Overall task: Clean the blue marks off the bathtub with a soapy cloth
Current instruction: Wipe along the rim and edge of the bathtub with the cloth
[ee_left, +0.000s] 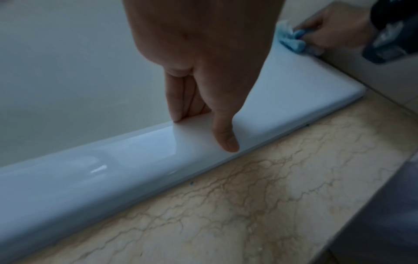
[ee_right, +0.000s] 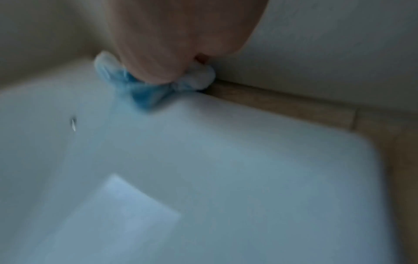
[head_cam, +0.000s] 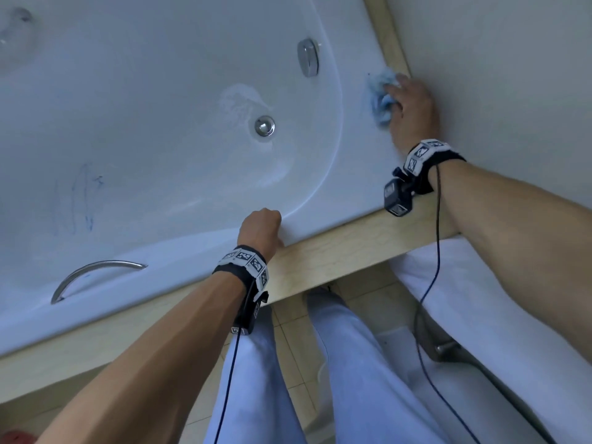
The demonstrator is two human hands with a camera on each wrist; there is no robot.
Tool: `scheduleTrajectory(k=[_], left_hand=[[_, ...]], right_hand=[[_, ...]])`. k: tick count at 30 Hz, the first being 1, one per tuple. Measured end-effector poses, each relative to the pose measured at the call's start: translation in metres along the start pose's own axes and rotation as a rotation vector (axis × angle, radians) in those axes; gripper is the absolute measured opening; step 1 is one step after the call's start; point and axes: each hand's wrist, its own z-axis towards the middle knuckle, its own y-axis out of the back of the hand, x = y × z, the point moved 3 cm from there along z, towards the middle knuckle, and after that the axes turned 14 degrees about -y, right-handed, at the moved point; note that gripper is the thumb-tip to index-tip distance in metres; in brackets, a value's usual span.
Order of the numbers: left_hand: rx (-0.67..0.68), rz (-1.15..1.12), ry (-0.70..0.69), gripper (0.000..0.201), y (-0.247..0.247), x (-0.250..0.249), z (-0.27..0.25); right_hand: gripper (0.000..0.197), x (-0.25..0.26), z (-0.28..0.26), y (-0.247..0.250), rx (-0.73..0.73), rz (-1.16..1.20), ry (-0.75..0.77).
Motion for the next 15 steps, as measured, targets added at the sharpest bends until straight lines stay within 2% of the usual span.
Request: scheduleTrajectory(k=[1, 3, 6, 10, 12, 15], left_hand=[[0.008, -0.003, -0.003, 0.032, -0.001, 0.000, 0.000], [0.007, -0.015, 0.003, 0.030, -0.002, 0.001, -0.001], [0.026, -0.014, 0.005, 0.029, -0.003, 0.001, -0.001], [0.044, 0.000, 0.017, 0.027, -0.005, 0.003, 0.002], [0.049, -0.005, 0.019, 0.028, -0.003, 0.003, 0.001], [0.046, -0.018, 0.017, 0.027, -0.001, 0.002, -0.001]], right_hand=[[0.040, 0.003, 0.007, 0.001, -0.058, 0.001, -0.054], [0.040, 0.017, 0.013, 0.002, -0.086, 0.000, -0.027], [0.038, 0.026, 0.030, -0.006, -0.045, -0.048, 0.087], [0.042, 0.028, 0.064, -0.021, 0.042, -0.103, -0.004], [0.046, 0.033, 0.060, -0.022, 0.054, -0.151, -0.019], [0.048, 0.032, 0.019, -0.020, 0.113, -0.239, 0.031]])
